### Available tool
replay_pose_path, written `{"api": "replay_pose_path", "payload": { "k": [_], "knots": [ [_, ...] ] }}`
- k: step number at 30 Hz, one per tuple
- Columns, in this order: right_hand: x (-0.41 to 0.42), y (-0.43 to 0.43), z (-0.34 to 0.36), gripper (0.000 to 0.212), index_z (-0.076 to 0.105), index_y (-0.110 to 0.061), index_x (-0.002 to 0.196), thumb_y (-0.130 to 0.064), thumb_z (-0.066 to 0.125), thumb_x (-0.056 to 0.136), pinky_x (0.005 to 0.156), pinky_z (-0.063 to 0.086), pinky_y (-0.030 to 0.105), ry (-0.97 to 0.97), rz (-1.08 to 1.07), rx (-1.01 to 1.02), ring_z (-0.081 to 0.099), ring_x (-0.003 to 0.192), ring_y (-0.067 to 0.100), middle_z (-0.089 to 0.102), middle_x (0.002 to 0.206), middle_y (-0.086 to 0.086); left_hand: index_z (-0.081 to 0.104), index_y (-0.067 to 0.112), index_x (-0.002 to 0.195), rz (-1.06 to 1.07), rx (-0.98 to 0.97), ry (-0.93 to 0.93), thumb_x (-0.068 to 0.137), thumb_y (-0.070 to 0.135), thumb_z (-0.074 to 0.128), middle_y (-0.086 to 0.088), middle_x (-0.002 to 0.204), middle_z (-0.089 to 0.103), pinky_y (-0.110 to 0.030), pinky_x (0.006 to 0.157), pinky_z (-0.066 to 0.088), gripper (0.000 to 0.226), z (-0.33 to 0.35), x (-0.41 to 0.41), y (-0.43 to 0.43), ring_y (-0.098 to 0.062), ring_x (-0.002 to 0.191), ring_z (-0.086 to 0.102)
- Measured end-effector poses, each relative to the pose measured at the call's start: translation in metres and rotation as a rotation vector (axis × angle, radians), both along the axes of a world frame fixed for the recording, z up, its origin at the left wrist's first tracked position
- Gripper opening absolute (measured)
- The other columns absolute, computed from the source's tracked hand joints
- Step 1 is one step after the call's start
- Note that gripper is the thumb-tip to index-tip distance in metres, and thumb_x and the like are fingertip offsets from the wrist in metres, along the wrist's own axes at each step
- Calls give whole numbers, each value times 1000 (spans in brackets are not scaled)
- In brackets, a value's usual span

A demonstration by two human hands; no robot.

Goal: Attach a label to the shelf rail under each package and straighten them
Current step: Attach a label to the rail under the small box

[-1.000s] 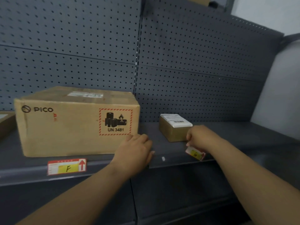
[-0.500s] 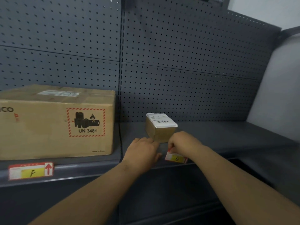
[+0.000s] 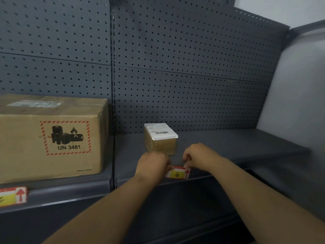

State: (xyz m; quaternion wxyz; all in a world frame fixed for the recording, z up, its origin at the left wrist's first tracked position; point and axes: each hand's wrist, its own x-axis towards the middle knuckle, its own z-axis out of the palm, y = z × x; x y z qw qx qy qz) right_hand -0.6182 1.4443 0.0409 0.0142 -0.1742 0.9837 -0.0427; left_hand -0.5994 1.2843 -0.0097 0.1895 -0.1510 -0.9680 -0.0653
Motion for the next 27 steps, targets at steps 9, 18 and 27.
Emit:
{"api": "replay_pose_path", "payload": {
  "k": [9,18,27],
  "knots": [
    [-8,2,-6,25,69,-12,102,-26,72,81,78,46,26,-34,50,-19,58,89,14,68,107,4,69,22,90,22,-10,-36,87,41,51,-6,90,67,-31,70,40,27,1,1,-6,-26,87,59],
    [-15,-2,-11,15,57,-17,79,-26,68,85,58,36,19,-48,93,16,52,80,13,58,86,-1,69,22,85,32,88,-92,85,39,56,-7,88,69,-33,72,45,21,1,2,-9,-24,84,60],
    [-14,3,-17,13,61,-17,86,-25,70,83,57,38,19,-50,130,-75,48,72,7,48,73,-13,68,22,83,40,108,-120,83,39,58,-5,89,70,-35,74,48,19,-2,-2,-11,-23,85,61]
  ]
}}
